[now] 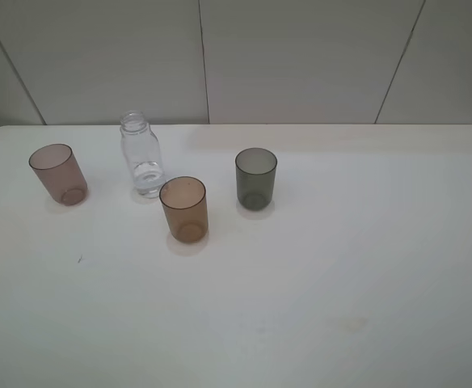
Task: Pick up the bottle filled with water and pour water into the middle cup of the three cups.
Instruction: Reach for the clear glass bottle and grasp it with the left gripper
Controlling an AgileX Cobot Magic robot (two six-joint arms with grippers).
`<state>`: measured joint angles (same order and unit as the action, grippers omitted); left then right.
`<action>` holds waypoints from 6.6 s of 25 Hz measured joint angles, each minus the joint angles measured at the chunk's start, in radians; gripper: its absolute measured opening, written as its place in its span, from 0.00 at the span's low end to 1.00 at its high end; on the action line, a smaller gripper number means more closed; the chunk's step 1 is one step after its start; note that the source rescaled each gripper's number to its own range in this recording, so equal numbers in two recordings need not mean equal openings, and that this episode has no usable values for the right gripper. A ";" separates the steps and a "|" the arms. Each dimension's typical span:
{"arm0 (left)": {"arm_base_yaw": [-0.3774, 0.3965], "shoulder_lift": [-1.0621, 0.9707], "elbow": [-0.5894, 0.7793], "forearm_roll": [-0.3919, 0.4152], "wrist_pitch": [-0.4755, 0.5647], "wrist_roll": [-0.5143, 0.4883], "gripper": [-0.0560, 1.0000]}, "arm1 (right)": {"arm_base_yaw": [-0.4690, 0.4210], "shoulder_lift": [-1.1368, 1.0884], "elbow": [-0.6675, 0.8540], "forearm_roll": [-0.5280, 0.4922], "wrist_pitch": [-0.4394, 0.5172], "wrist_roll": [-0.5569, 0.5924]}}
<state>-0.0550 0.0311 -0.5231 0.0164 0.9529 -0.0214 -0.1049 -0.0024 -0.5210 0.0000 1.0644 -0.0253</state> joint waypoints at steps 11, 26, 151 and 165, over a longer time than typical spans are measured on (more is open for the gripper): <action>-0.101 0.448 0.012 -0.095 -0.508 0.128 1.00 | 0.000 0.000 0.000 0.000 0.000 0.000; -0.226 1.058 0.236 -0.070 -1.321 0.062 1.00 | 0.000 0.000 0.000 0.000 0.000 0.000; -0.230 2.219 -0.245 0.121 -2.153 0.021 0.06 | 0.000 0.001 0.000 -0.006 0.000 0.000; -0.230 2.216 -0.245 0.111 -2.148 0.021 0.06 | 0.000 0.001 0.000 0.000 0.000 0.000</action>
<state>-0.2855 2.2469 -0.7679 0.1272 -1.1949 0.0000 -0.1049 -0.0015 -0.5210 0.0000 1.0644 -0.0253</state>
